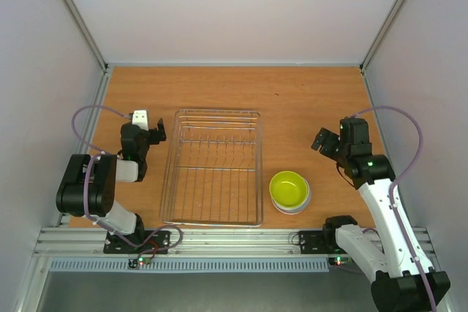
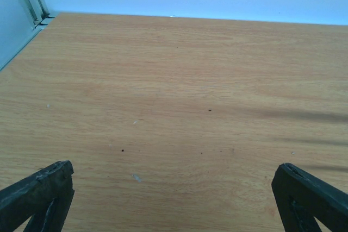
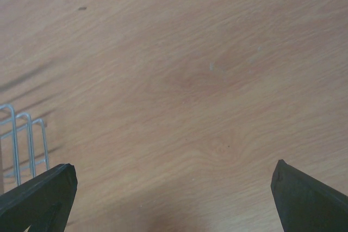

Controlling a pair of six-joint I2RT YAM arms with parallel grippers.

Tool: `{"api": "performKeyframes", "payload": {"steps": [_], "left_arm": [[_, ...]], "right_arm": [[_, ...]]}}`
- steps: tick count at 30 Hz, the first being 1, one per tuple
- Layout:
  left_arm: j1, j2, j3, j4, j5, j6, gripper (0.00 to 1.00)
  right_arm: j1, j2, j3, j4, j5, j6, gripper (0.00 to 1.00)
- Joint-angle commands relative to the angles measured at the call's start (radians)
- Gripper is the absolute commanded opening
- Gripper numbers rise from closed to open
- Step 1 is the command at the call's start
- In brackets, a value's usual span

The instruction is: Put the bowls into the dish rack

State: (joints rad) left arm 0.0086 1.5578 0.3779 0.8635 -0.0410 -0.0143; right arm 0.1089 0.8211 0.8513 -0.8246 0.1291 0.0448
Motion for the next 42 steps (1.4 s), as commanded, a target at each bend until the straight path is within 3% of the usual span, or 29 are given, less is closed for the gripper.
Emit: {"api": "performKeyframes", "payload": {"steps": [1,3,5,8,9,14,18,23,31,34,36,42], "left_arm": [[-0.004,0.006,0.016,0.057,-0.011,0.011,0.99],[-0.004,0.007,0.016,0.056,-0.011,0.011,0.99],[-0.004,0.005,0.016,0.055,-0.012,0.011,0.99],[-0.004,0.006,0.016,0.055,-0.011,0.011,0.99],[-0.004,0.006,0.016,0.056,-0.011,0.011,0.99],[-0.004,0.005,0.016,0.055,-0.011,0.011,0.99],[-0.004,0.005,0.016,0.057,-0.012,0.011,0.99],[-0.004,0.002,0.015,0.059,-0.013,0.011,0.99],[-0.004,-0.214,0.051,-0.170,0.021,0.012,0.99],[-0.004,-0.338,0.022,-0.178,0.063,0.078,0.99],[-0.004,-0.423,0.043,-0.288,0.089,0.106,1.00],[-0.004,-0.588,0.139,-0.695,0.458,0.247,0.99]], "right_arm": [[0.026,0.005,0.003,-0.010,-0.188,-0.078,0.99],[0.056,-0.031,-0.026,0.031,-0.285,-0.091,0.99],[0.097,-0.051,-0.027,0.014,-0.273,-0.092,0.99],[0.195,-0.048,-0.004,-0.034,-0.210,-0.091,0.78],[0.239,-0.044,0.000,-0.044,-0.192,-0.084,0.76],[0.503,-0.006,0.027,-0.093,-0.035,-0.047,0.70],[0.715,0.095,0.072,-0.140,0.097,0.028,0.62],[0.946,0.236,0.146,-0.234,0.321,0.123,0.60],[1.008,0.266,0.145,-0.267,0.356,0.205,0.54],[1.020,0.262,0.141,-0.268,0.346,0.219,0.53],[1.034,0.270,0.142,-0.268,0.344,0.230,0.52],[1.120,0.319,0.154,-0.278,0.360,0.275,0.49]]}}
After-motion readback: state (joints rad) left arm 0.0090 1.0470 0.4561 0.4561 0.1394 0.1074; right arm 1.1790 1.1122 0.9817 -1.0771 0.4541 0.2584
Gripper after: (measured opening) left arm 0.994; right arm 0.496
